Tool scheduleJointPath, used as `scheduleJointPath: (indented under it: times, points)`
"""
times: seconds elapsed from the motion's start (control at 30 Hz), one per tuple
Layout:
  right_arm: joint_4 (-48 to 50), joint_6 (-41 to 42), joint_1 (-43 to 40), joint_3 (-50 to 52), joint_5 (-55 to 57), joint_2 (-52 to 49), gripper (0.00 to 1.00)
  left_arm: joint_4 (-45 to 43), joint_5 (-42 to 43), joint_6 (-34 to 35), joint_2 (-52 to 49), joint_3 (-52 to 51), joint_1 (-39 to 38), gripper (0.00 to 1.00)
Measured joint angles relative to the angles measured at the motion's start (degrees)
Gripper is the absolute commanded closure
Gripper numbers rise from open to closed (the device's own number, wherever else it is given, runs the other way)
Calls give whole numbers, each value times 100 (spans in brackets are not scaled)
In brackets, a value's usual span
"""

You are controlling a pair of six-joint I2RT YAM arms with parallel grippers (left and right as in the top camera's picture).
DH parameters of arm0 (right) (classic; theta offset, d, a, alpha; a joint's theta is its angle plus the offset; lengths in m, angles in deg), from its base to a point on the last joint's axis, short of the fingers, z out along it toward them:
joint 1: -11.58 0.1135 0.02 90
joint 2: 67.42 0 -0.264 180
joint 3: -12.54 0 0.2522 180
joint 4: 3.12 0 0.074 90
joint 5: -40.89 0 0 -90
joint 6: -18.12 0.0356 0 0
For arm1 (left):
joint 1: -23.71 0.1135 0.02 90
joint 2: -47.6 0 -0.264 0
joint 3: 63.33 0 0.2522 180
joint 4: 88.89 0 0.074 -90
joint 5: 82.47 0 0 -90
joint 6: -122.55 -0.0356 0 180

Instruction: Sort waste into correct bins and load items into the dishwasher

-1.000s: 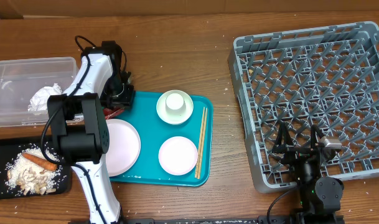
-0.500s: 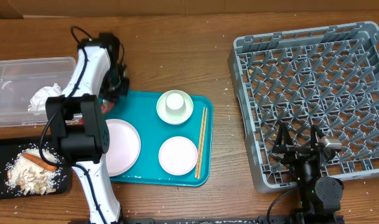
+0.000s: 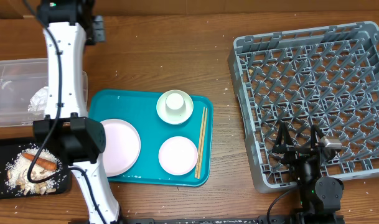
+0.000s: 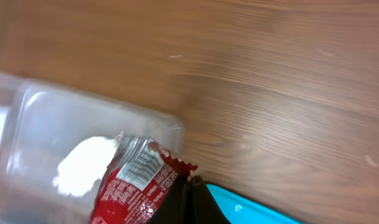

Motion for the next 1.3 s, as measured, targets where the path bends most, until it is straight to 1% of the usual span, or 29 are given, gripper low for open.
scheduleJointPath:
  times: [0.13,0.17,0.2,0.23,0.27,0.3,0.37,0.47,0.57,0.67,0.77,0.87,0.93,1.03,1.1,1.2,1.3]
  points:
    - [0,2,0,0,0,0,0,17,-339,809,0,0,529,96]
    - [0,2,0,0,0,0,0,13,-389,1045,0,0,715,93]
    - [2,0,0,0,0,0,0,13,-420,1231,0,0,876,78]
    - [2,2,0,0,0,0,0,13,-417,1388,0,0,1025,55]
    - [2,2,0,0,0,0,0,11,-398,1609,0,0,1226,30]
    - [-2,2,0,0,0,0,0,11,-391,1655,0,0,1333,0]
    - [0,0,0,0,2,0,0,7,-151,1967,0,0,1797,0]
    - [0,2,0,0,0,0,0,63,201,2116,0,0,2105,0]
    - [2,2,0,0,0,0,0,407,748,2194,0,0,2302,0]
    - [0,2,0,0,0,0,0,859,1453,2170,0,0,2385,0]
    - [0,-2,0,0,0,0,0,1093,2234,1993,0,0,2371,0]
    - [0,0,2,0,0,0,0,1292,3073,1720,0,0,2208,0]
    - [2,0,0,0,0,0,0,1440,3442,1521,0,-2,1978,0]
    - [2,2,0,0,0,0,0,1547,3648,1233,0,-2,1456,0]
    - [2,2,0,0,-2,0,0,1580,3569,1108,0,-2,1036,0]
    - [0,0,0,0,-2,0,0,1565,3126,1084,0,-2,374,0]
    - [0,0,0,0,-2,0,0,1539,2533,1080,0,0,-96,0]
